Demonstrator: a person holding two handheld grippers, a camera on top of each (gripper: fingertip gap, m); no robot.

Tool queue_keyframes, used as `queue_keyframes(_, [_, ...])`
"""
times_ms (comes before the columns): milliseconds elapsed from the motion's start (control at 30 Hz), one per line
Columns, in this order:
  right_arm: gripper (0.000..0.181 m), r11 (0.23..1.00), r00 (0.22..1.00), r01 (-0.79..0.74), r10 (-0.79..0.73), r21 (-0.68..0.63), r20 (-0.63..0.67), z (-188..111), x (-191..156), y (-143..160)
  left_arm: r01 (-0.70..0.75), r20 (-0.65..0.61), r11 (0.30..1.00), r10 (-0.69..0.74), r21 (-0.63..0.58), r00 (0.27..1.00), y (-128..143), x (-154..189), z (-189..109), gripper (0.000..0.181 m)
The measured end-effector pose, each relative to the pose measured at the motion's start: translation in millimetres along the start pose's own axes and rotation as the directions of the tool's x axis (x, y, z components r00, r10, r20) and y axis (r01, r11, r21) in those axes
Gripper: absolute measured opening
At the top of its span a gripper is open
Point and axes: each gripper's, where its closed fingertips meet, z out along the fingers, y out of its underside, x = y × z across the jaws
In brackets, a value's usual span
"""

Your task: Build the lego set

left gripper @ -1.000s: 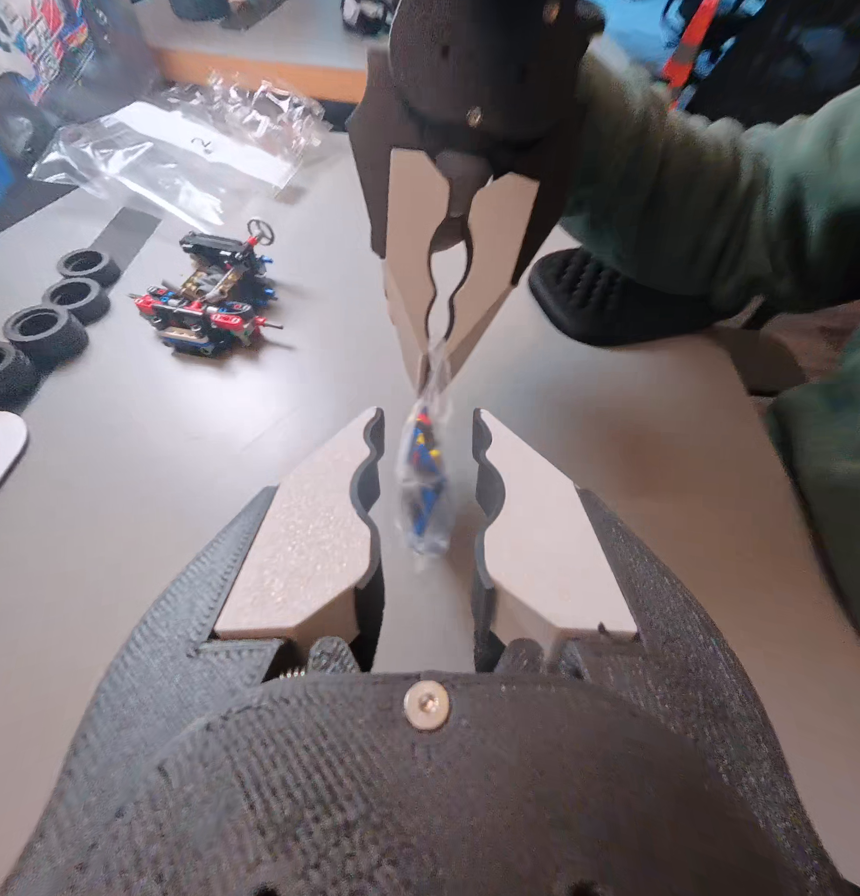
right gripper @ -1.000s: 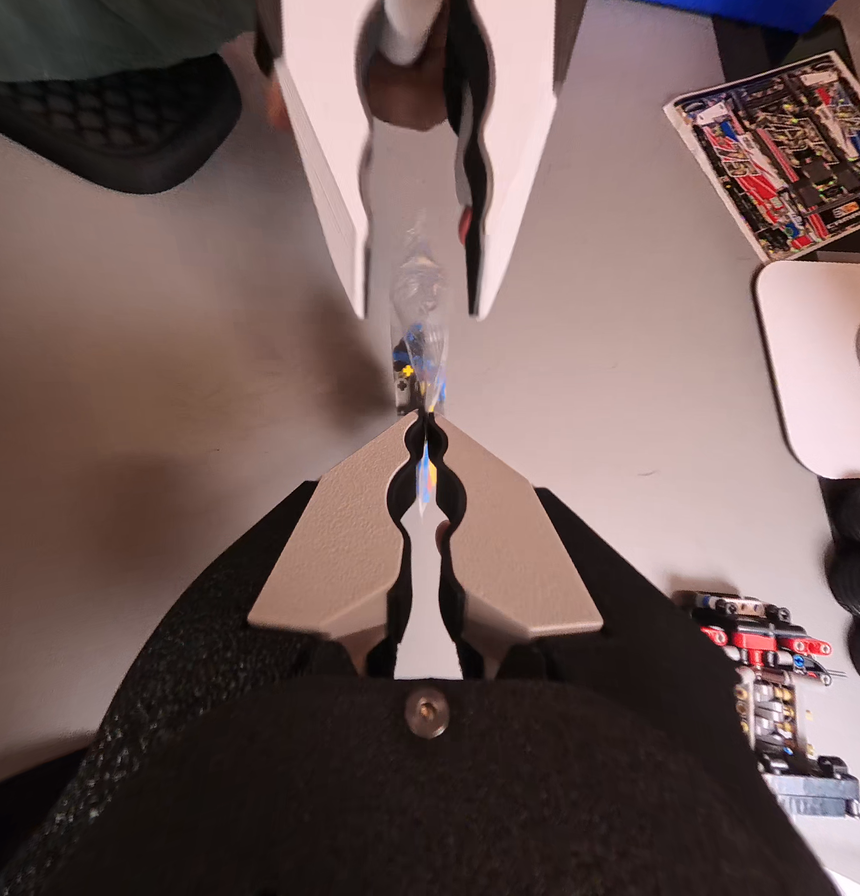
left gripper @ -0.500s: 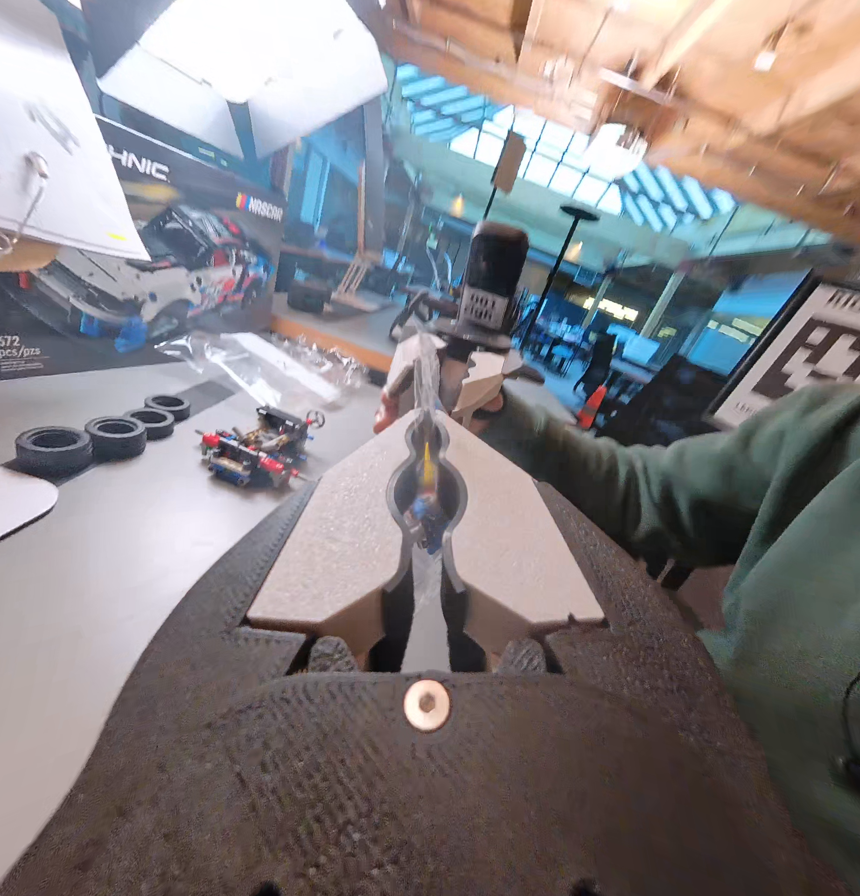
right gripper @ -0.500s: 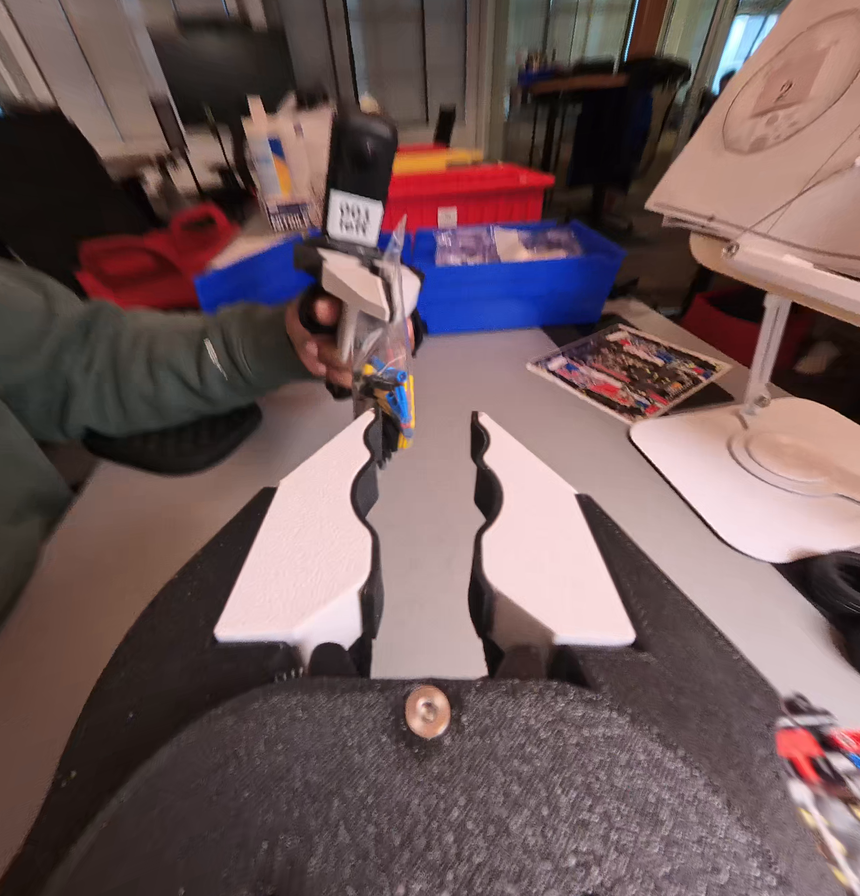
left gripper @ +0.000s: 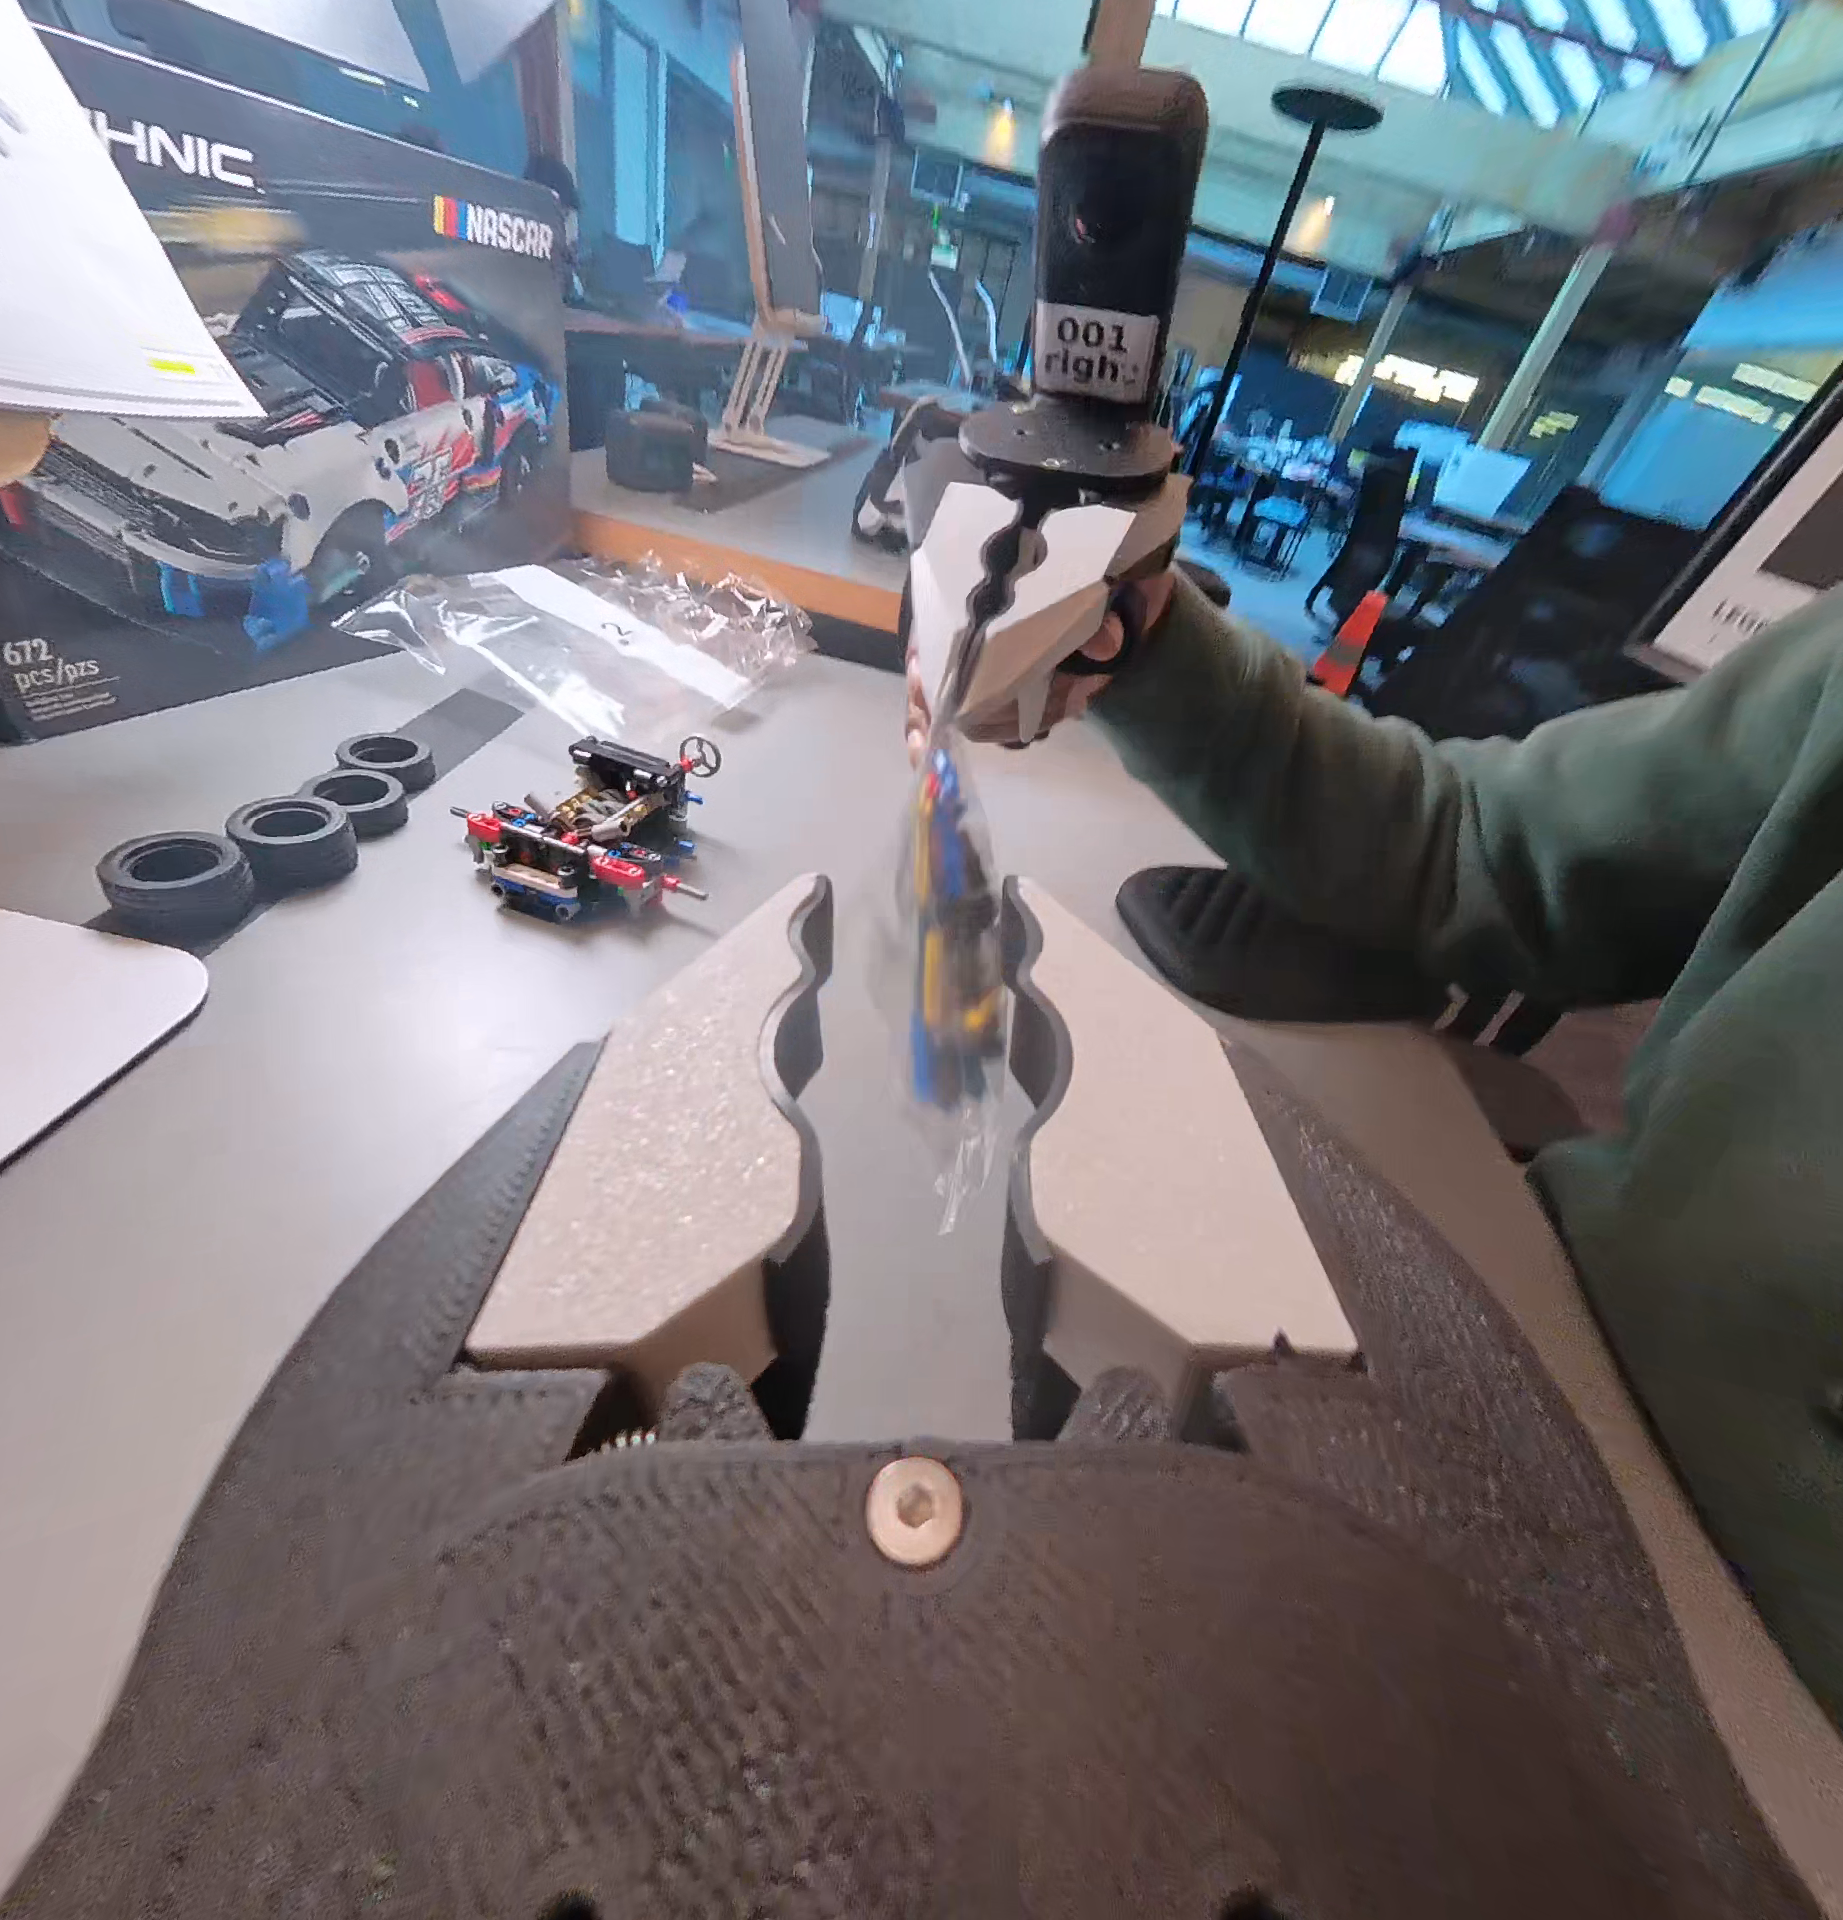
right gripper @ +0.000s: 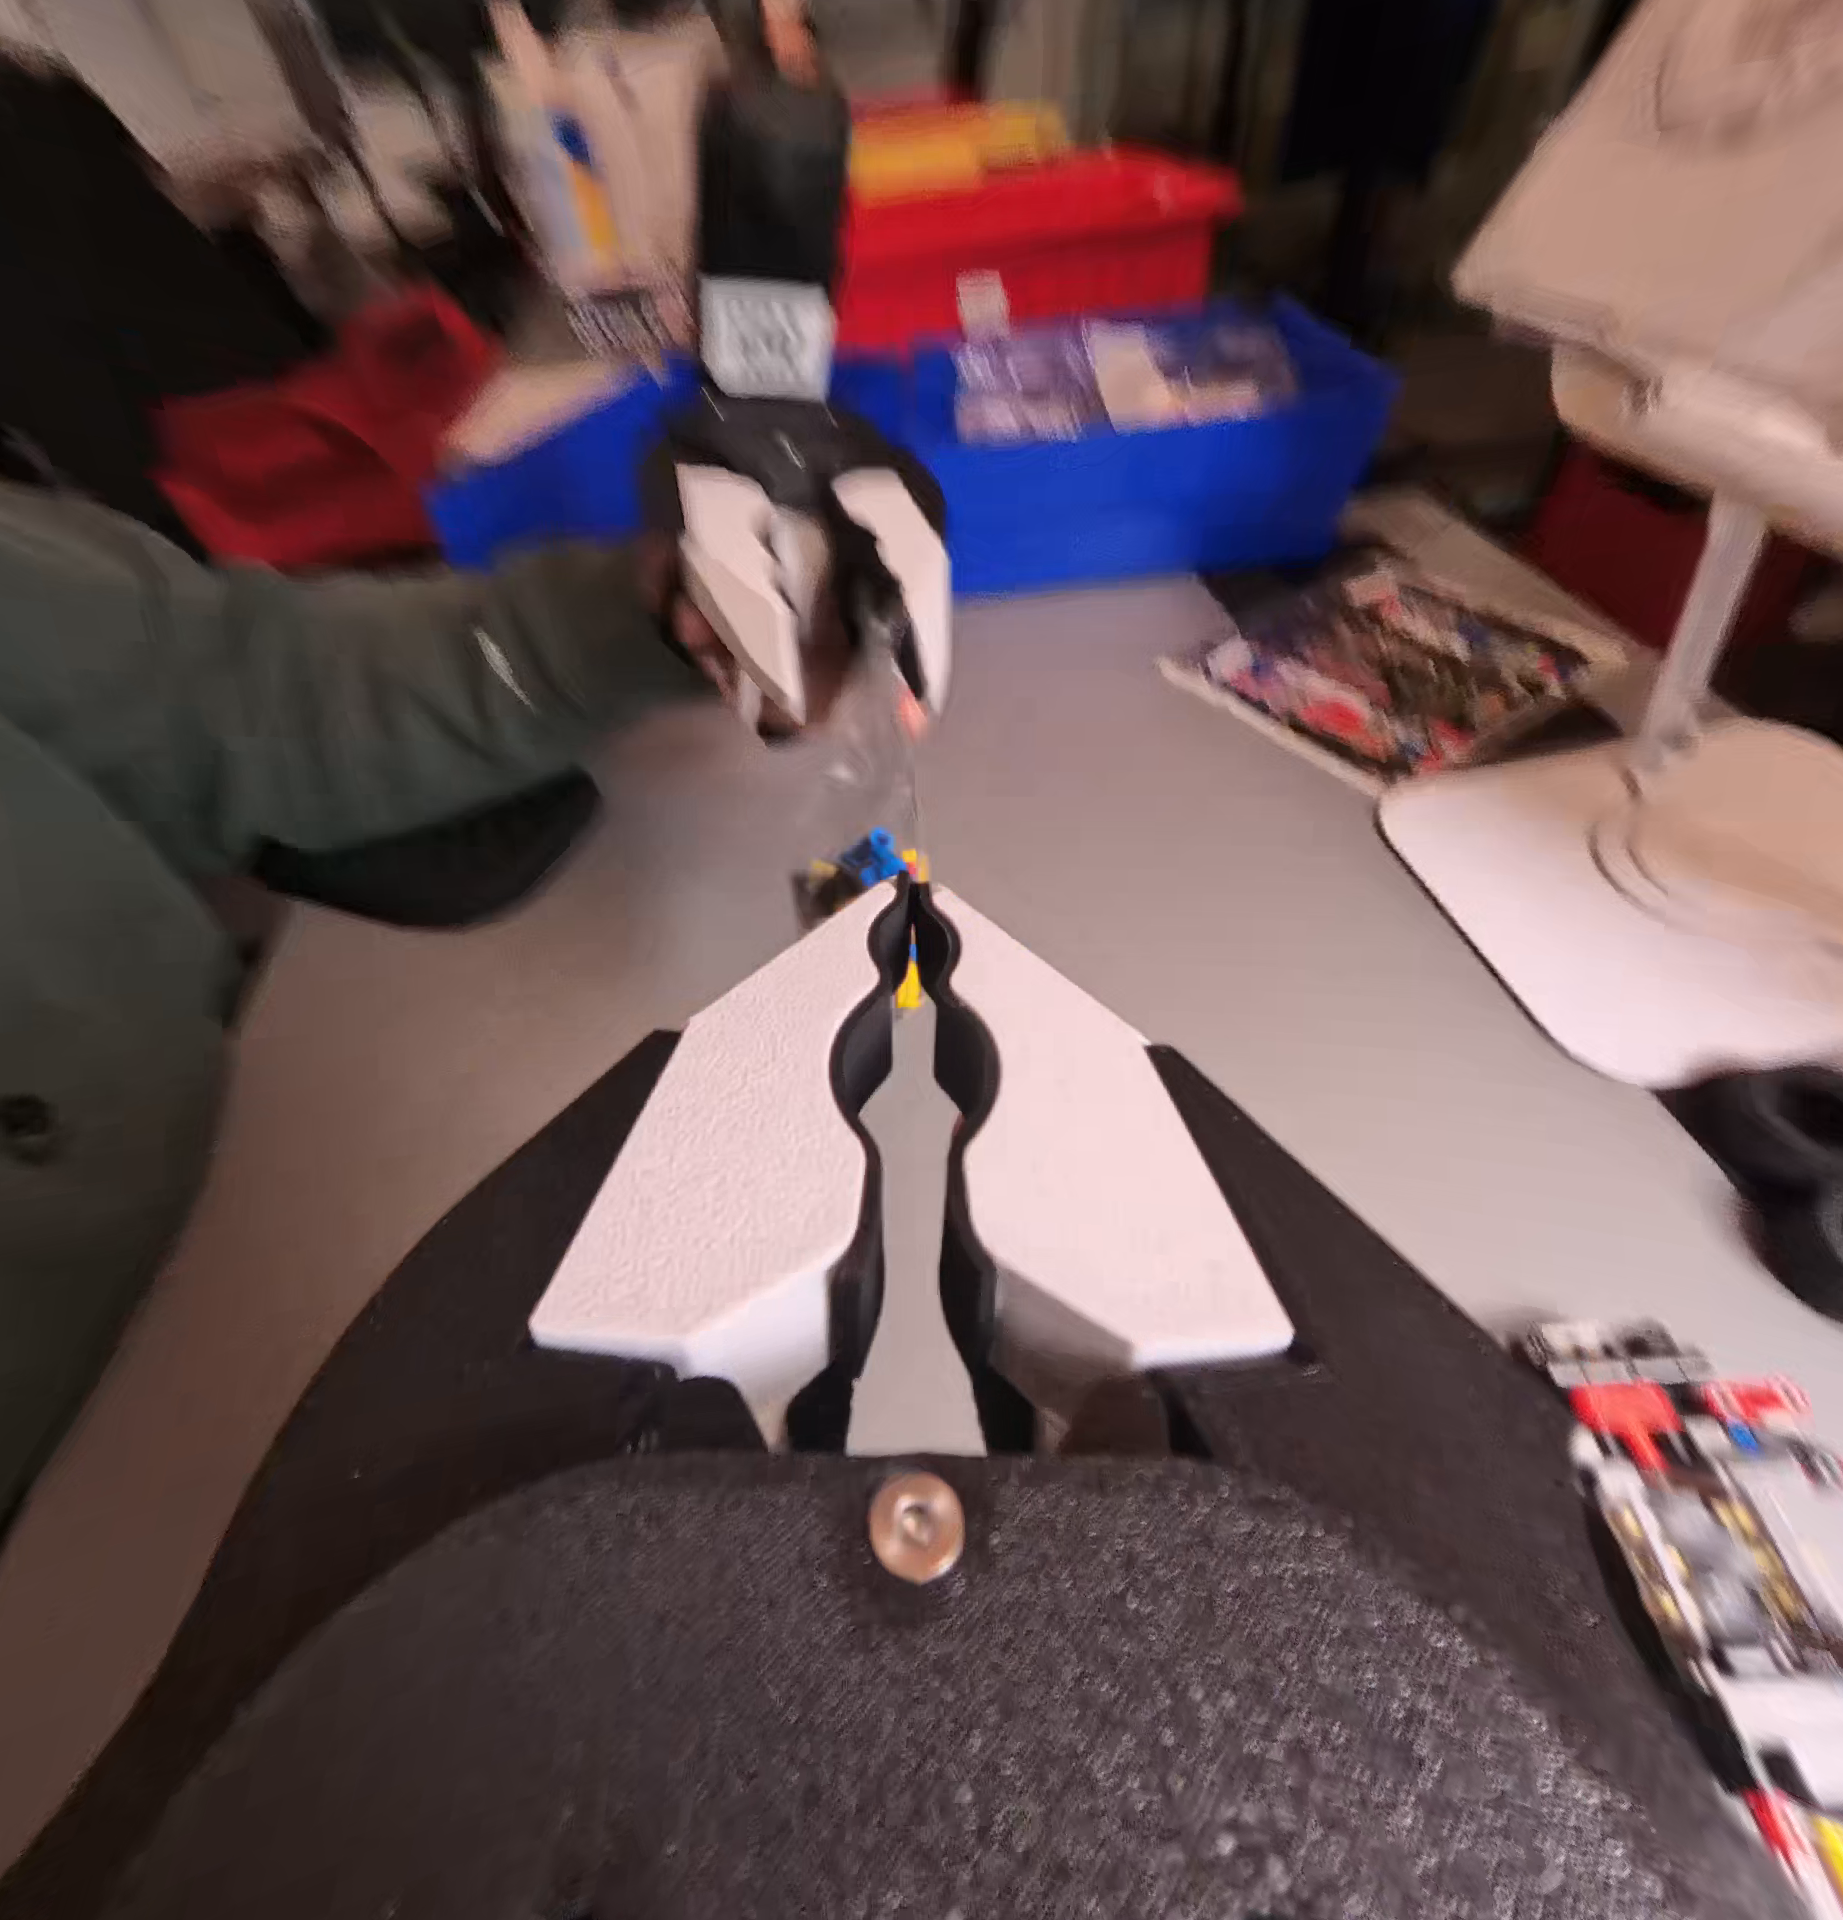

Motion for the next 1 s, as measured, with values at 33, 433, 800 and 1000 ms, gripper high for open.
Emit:
queue_keyframes(33, [0.0, 0.999, 1.0, -0.012, 0.013, -0.049, 0.027, 3, -3, 10, -0.026, 0.008, 0.999, 0.026, -0.03, 1.0, 3, 1, 0, 0.032])
queue_keyframes(433, [0.0, 0.986, 0.973, -0.05, 0.085, -0.16, 0.214, 38, -34, 45, -0.22, -0.017, 0.925, 0.226, -0.31, 0.974, 62, 7, 28, 0.026])
queue_keyframes(800, [0.0, 0.99, 0.972, -0.011, 0.043, -0.137, 0.231, 44, -36, 53, -0.196, -0.014, 0.875, 0.212, -0.442, 0.977, 71, 13, 28, 0.0])
queue_keyframes(1000, [0.014, 0.994, 0.989, 0.054, -0.04, -0.095, 0.145, 56, -28, 47, -0.048, 0.043, 0.884, 0.076, -0.465, 0.996, 72, 10, 28, 0.0])
